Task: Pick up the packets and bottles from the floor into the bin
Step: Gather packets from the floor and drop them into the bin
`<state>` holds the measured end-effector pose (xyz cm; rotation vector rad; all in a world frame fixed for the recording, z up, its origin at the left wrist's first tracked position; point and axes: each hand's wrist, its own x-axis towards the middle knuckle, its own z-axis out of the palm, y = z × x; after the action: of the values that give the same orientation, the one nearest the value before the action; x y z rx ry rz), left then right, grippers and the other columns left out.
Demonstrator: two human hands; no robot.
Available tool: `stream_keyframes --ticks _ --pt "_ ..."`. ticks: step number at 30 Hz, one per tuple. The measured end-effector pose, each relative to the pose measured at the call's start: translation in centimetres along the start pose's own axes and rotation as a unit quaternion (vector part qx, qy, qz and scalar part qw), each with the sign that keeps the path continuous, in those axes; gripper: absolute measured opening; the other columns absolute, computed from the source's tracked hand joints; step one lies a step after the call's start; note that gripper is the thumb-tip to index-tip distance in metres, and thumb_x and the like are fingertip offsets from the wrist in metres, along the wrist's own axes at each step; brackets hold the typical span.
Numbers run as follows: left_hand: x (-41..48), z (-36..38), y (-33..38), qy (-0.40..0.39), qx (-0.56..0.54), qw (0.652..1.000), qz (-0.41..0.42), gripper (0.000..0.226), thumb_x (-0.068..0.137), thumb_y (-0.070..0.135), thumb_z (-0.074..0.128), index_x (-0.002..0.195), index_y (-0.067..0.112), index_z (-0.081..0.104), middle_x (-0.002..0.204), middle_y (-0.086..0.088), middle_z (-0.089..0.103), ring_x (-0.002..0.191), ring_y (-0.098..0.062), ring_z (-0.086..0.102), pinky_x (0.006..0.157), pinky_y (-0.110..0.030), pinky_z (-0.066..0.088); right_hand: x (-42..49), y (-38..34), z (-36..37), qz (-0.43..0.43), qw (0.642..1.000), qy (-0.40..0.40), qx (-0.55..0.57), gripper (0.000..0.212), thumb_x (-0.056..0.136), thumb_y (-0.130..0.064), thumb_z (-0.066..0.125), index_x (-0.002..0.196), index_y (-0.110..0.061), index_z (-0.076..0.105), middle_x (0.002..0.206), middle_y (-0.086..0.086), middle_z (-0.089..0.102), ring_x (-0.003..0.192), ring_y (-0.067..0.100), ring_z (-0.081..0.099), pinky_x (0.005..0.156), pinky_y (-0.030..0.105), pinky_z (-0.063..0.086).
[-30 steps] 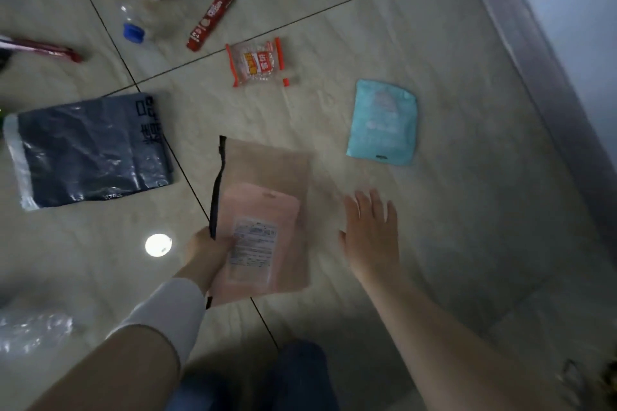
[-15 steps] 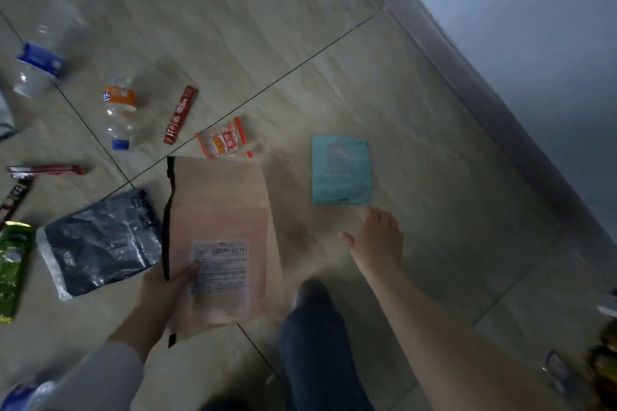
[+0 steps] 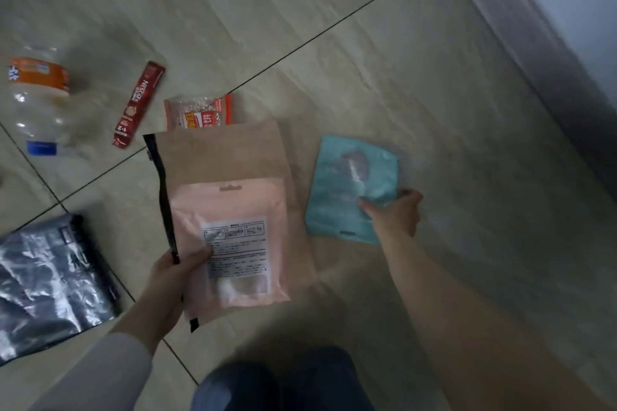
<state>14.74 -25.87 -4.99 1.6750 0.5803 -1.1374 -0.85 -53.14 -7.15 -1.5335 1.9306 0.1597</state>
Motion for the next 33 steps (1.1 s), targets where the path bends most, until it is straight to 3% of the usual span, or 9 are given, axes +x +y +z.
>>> stream_keyframes --ticks 4,7,9,13,16,21,26,29,33 --pt "-0.4 -1.3 -0.4 0.016 -0.022 1.000 -0.003 0.021 0.086 0.006 0.058 0.107 0.005 0.059 0.071 0.000 0.075 0.062 -0.015 0.071 0.064 -0.038 0.058 -1.5 0.9 -0.6 -0.076 0.995 -0.058 -0.013 0.036 0.079 -0.023 0.070 0.104 0.002 0.062 0.108 0.022 0.068 0.101 0.033 0.063 0.068 0.021 0.036" --pt "-3.8 -2.4 0.7 0.026 -0.056 0.998 -0.021 0.026 0.085 0.006 0.059 0.111 0.001 0.057 0.090 -0.013 0.068 0.078 -0.029 0.064 0.080 -0.049 0.053 -4.3 0.4 -3.5 -0.095 0.994 -0.055 -0.027 0.032 0.082 -0.019 0.068 0.102 0.006 0.064 0.105 0.025 0.068 0.099 0.035 0.063 0.059 0.021 0.029" --pt "-6.9 -3.5 1.6 0.037 -0.089 0.995 -0.032 0.017 0.084 0.005 0.060 0.101 0.003 0.060 0.095 -0.015 0.066 0.080 -0.030 0.063 0.085 -0.051 0.050 -6.9 -0.4 -5.7 -0.096 0.992 -0.069 -0.053 0.034 0.083 -0.019 0.066 0.103 0.008 0.062 0.106 0.028 0.067 0.101 0.038 0.062 0.059 0.020 0.026" --pt "-13.3 -7.1 3.2 0.062 -0.136 0.988 -0.033 0.008 0.085 0.004 0.058 0.088 0.009 0.065 0.074 -0.006 0.074 0.061 -0.019 0.071 0.065 -0.040 0.059 -12.4 -2.9 -8.2 -0.123 0.978 -0.127 -0.109 0.031 0.081 -0.023 0.068 0.094 0.006 0.065 0.096 0.027 0.070 0.091 0.038 0.065 0.074 0.034 0.046" --pt "-16.6 -11.1 3.6 0.100 -0.175 0.979 -0.036 0.005 0.085 0.005 0.059 0.088 0.006 0.064 0.069 -0.008 0.073 0.055 -0.019 0.070 0.050 -0.032 0.058 -17.0 -5.4 -7.8 -0.152 0.957 -0.188 -0.162 0.029 0.082 -0.021 0.066 0.095 0.006 0.066 0.096 0.026 0.069 0.091 0.037 0.065 0.070 0.032 0.044" --pt "-18.5 -19.9 1.8 0.161 -0.254 0.953 -0.032 0.011 0.085 0.009 0.060 0.095 0.005 0.063 0.065 -0.003 0.074 0.055 -0.017 0.068 0.048 -0.028 0.055 -24.7 -9.8 -3.1 -0.227 0.905 -0.250 -0.258 0.038 0.075 -0.033 0.072 0.092 0.001 0.067 0.087 0.017 0.071 0.084 0.030 0.067 0.069 0.034 0.049" --pt "-17.2 -27.8 0.3 0.182 -0.329 0.926 -0.014 0.011 0.090 0.007 0.050 0.089 0.007 0.061 0.058 0.000 0.073 0.049 -0.011 0.068 0.043 -0.023 0.053 -29.9 -14.5 6.2 -0.291 0.854 -0.328 -0.279 0.030 0.075 -0.024 0.074 0.097 -0.004 0.068 0.093 0.014 0.072 0.085 0.026 0.066 0.070 0.029 0.047" --pt "-16.1 -31.5 0.2 0.164 -0.353 0.921 -0.027 0.017 0.092 0.005 0.046 0.087 0.006 0.062 0.060 -0.002 0.074 0.050 -0.013 0.069 0.044 -0.026 0.055 -31.9 -16.7 11.7 -0.283 0.836 -0.386 -0.270 0.022 0.079 -0.022 0.070 0.097 -0.010 0.065 0.092 0.008 0.070 0.090 0.026 0.064 0.076 0.038 0.054" --pt "-14.9 -34.8 0.0 0.162 -0.351 0.921 -0.040 0.036 0.092 0.004 0.040 0.072 0.008 0.069 0.055 0.000 0.072 0.044 -0.010 0.066 0.037 -0.021 0.050 -33.1 -18.9 16.1 -0.263 0.809 -0.470 -0.234 0.029 0.080 -0.009 0.068 0.108 -0.007 0.060 0.088 -0.001 0.060 0.089 0.020 0.057 0.058 0.017 0.045"
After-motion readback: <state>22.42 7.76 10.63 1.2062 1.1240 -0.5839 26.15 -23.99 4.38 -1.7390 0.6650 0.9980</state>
